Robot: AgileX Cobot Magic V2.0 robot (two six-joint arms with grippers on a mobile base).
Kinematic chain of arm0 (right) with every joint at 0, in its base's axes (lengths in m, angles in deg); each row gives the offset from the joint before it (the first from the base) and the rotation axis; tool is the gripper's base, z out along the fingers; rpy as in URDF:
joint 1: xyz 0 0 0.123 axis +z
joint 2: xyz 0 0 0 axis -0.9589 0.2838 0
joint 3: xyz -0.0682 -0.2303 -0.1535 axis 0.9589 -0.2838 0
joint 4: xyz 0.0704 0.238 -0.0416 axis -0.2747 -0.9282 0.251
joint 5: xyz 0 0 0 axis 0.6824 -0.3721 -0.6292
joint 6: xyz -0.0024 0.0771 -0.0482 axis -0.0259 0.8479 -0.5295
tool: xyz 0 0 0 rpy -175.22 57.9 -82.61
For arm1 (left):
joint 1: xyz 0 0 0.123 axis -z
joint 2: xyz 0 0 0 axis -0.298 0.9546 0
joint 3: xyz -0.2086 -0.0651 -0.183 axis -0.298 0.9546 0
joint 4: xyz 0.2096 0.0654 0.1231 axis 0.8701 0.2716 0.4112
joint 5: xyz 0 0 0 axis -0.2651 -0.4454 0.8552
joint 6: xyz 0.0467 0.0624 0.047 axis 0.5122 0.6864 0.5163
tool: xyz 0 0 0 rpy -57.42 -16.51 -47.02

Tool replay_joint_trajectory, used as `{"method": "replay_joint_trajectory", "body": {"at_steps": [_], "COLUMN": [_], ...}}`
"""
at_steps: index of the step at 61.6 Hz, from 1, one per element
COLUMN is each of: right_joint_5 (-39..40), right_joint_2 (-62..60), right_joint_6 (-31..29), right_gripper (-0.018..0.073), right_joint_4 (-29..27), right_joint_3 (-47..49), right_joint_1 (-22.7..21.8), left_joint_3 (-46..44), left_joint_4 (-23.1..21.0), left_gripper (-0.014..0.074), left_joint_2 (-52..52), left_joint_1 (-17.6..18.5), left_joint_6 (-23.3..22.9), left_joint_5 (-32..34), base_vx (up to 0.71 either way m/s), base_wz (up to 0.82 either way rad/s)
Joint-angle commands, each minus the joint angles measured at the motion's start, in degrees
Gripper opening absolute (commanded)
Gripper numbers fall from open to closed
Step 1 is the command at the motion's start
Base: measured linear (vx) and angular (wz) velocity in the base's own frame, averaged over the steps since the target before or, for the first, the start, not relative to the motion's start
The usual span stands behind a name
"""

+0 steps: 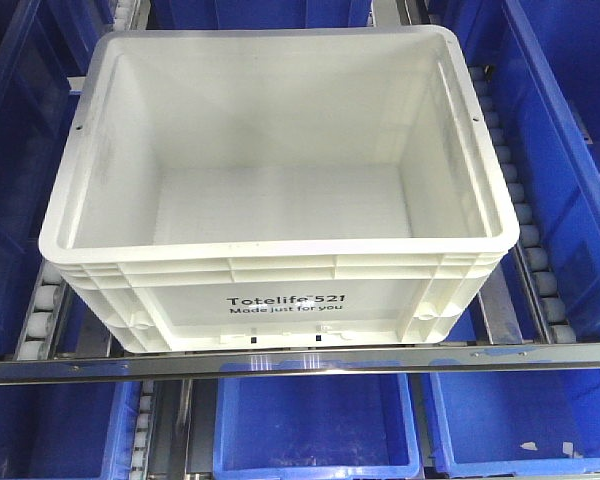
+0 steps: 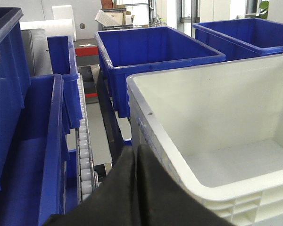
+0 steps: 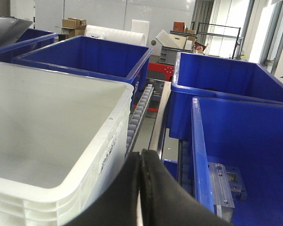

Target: Move bin from left to right shelf

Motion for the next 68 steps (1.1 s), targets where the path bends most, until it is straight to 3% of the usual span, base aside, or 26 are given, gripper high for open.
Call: {"method": "replay_joint_trajectory", "body": {"at_steps": [1,17,21,68], "right_joint_5": [3.9,3.9,3.5,3.5], "right_joint_2": [0.4,0.4,0.4,0.4], "right_joint_6": [0.2,0.2,0.2,0.2], "right_gripper": [-0.0007,-0.0007,-0.0007,-0.0007], "right_joint_4": [0.1,0.1,0.1,0.1], "right_joint_3": [1.7,1.7,1.7,1.7], "right_joint_1": [-0.2,-0.2,-0.2,-0.2], "left_joint_3": [0.3,19.4,18.1,18.3], "left_joint_4": [-0.3,-0.4,-0.1,-0.3], "left_gripper": [-0.0009,-0.0009,-0.0009,-0.0009], "left_joint_2": [-1.2,-16.1,-15.5,-15.4], "left_joint_1": [0.3,0.3,0.3,0.2], "left_joint_6": [-0.4,-0.5,-0.1,0.1], "left_joint_5": [3.3,9.9,5.0,4.5], "base_vx": [0.0,0.0,0.0,0.0], "base_wz": [0.0,0.0,0.0,0.0]}}
